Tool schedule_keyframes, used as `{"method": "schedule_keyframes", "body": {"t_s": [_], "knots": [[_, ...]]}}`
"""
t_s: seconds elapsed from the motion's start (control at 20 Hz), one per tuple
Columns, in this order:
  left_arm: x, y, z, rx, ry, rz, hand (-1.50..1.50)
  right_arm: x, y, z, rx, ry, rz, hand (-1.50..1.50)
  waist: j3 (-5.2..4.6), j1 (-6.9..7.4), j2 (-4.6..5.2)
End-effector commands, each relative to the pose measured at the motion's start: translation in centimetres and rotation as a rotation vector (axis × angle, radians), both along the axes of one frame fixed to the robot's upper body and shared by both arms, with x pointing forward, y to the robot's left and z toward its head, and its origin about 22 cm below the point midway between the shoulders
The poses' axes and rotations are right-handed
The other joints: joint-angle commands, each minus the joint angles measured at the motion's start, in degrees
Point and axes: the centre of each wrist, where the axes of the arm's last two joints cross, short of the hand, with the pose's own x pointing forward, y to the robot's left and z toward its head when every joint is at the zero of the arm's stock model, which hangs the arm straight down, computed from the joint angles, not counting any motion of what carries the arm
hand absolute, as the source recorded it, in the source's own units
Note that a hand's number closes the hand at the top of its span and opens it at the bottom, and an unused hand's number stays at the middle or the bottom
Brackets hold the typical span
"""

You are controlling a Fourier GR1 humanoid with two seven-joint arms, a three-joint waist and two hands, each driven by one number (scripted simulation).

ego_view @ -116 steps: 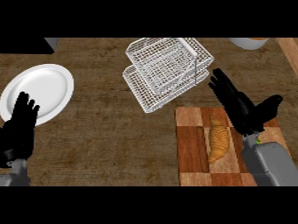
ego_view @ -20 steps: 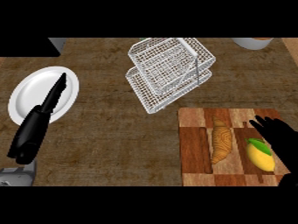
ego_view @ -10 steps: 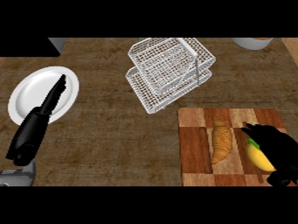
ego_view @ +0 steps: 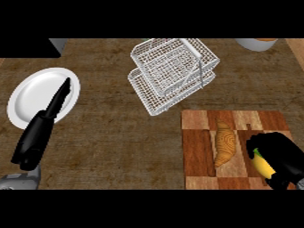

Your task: Pick the lemon from the cutting board and place it in the tiered basket

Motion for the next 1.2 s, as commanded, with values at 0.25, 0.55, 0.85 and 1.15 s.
{"method": "schedule_keyframes", "body": {"t_s": [0.25, 0.55, 0.85, 1.15], "knots": [[0.5, -0.5, 0.4, -0.013, -0.004, 0.014, 0.00, -0.7, -0.2, 4.1, 0.089, -0.205, 0.073, 1.50, 0.37, -0.19, 0.08], [-0.9, 2.3, -0.7, -0.009, 0.019, 0.117, 0.00, -5.3, -4.1, 0.4, 0.024, -0.196, -0.930, 1.50, 0.11, -7.36, -0.96], [-0.7, 2.1, -0.6, 0.014, 0.006, 0.063, 0.00, -7.2, 1.9, 5.9, 0.202, -0.391, -1.208, 1.50, 0.06, -3.29, -0.56], [-0.8, 1.6, 0.0, -0.011, 0.019, 0.025, 0.00, -10.8, 6.7, 14.4, 0.439, -0.563, -1.153, 1.50, 0.13, -1.07, -0.37]]}}
